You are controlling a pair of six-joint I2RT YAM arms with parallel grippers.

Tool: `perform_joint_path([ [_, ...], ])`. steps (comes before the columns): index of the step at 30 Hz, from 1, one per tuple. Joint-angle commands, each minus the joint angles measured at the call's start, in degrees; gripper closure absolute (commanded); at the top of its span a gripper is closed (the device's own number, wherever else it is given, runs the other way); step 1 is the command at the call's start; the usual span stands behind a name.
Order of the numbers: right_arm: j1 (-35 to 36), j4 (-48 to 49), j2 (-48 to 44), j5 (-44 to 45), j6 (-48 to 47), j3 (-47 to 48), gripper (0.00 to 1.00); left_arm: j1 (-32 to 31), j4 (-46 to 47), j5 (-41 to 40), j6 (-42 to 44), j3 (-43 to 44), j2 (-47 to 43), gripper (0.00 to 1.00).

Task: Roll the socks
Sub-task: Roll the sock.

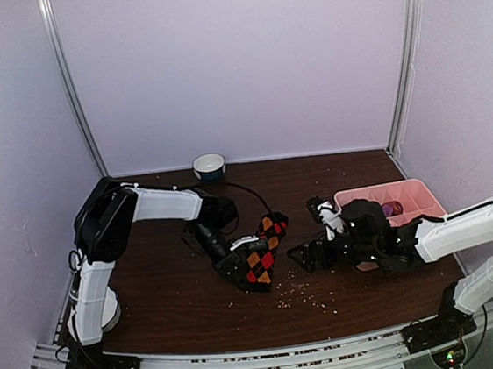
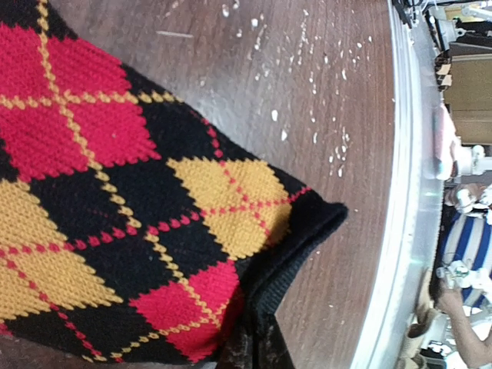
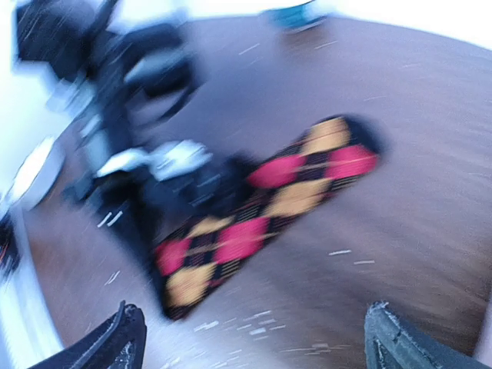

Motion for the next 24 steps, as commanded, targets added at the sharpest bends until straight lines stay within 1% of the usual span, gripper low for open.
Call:
perform_joint_path([
  [1,-2.6,-1.1,-2.0,17.6,6.6,-2.5,0.01,0.3,-4.5,0.4,-0.4,1.7,3.2,1.00],
  [2,-3.5,2.0,-1.4,12.7,4.8,-3.4,0.01,0.4,-5.0,0.3,-0.5,2.3,3.6,1.00],
  [4,-1.9,7.8,-1.0,7.5,-1.7,-4.7,0.00,0.4,-5.2,0.2,-1.0,3.0,4.0,1.00],
  [5,1.2,10.1,-1.1,8.4,-6.7,-5.8,0.01,0.5,-5.2,0.2,-1.3,3.2,4.2,1.00],
  [7,9.0,14.0,-1.0,15.1,-19.1,-7.7,0.00,0.6,-6.0,-0.1,-1.6,4.2,5.1,1.00],
  [8,11.9,15.5,-0.5,15.9,-24.3,-8.1,0.01,0.7,-6.7,-0.1,-1.6,4.8,5.5,1.00],
  [9,13.7,15.7,0.2,15.6,-27.5,-8.0,0.00,0.8,-7.2,-0.1,-1.9,5.3,5.7,1.00],
  [11,15.9,14.2,1.5,11.3,-32.4,-6.3,0.03,0.9,-7.8,-0.3,-2.3,6.3,6.4,1.00],
  [14,18.4,12.6,5.8,8.3,-39.0,-2.6,0.15,0.9,-9.0,-0.2,-2.7,7.9,7.6,1.00],
  [16,19.3,9.5,9.8,7.3,-43.0,2.3,0.24,0.9,-9.9,0.1,-2.9,8.9,8.1,1.00],
  [20,19.5,7.5,16.6,4.9,-47.3,7.5,0.41,0.9,-10.5,-0.2,-2.8,9.3,8.4,1.00],
  [24,19.5,6.3,21.7,4.3,-50.3,11.1,0.54,1.1,-10.9,0.3,-2.8,9.2,8.5,1.00],
])
